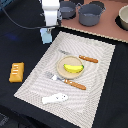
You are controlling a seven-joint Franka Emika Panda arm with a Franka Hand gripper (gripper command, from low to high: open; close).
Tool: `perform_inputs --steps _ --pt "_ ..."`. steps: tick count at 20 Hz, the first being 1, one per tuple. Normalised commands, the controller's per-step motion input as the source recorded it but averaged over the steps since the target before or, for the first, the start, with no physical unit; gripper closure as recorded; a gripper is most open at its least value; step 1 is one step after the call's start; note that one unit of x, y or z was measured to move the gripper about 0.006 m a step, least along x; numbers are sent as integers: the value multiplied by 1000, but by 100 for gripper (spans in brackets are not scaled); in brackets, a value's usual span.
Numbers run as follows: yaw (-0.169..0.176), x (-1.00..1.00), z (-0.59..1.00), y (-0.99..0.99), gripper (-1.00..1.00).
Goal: Interact with the objects in diverse but meaningful ways.
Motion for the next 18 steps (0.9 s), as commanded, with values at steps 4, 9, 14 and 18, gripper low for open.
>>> perform_inputs --steps 4,9,14,18 --pt "2 -415 -359 -151 -100" --pt "3 -378 -329 -147 -100" --pt "0 -75 -146 -155 -100" --pt "0 -33 -145 -97 -100"
